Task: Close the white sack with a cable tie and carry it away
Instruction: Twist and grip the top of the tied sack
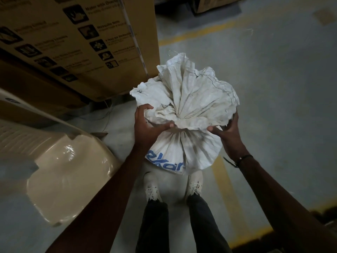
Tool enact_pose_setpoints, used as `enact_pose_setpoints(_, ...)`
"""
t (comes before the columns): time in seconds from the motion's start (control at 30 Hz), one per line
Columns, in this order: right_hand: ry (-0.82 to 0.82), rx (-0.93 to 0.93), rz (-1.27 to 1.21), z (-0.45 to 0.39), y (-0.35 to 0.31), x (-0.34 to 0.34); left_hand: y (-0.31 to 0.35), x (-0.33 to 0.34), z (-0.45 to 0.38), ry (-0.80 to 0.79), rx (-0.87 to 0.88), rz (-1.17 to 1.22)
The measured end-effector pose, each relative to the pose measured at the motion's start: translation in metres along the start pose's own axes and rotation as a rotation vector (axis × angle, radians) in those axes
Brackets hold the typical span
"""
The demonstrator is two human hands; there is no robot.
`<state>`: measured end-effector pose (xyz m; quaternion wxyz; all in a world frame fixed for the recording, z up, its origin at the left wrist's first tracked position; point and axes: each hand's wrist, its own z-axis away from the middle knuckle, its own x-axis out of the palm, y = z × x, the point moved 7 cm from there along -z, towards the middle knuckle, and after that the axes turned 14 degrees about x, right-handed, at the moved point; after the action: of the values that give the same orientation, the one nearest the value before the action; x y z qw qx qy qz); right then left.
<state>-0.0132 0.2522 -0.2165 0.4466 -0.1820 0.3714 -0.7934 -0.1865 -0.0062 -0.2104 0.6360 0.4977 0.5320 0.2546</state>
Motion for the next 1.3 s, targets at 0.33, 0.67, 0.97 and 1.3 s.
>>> enact_pose_setpoints(0.33, 0.077, 0.017, 0.018, -0.062, -0.033, 0.020, 0.002, 0.013, -0.058, 0.094, -0.105, 0.160)
enact_pose_setpoints(0.67, -0.019, 0.012, 0.069, -0.117, -0.055, 0.048, -0.033, 0.026, -0.083, -0.030, -0.298, 0.231)
enact_pose_setpoints(0.97, -0.178, 0.022, 0.066, -0.119, -0.066, 0.068, -0.024, 0.051, -0.115, -0.199, -0.267, 0.347)
enact_pose_setpoints(1.3, -0.249, -0.010, 0.086, -0.141, -0.075, 0.091, -0.025, 0.081, -0.132, -0.284, -0.309, 0.418)
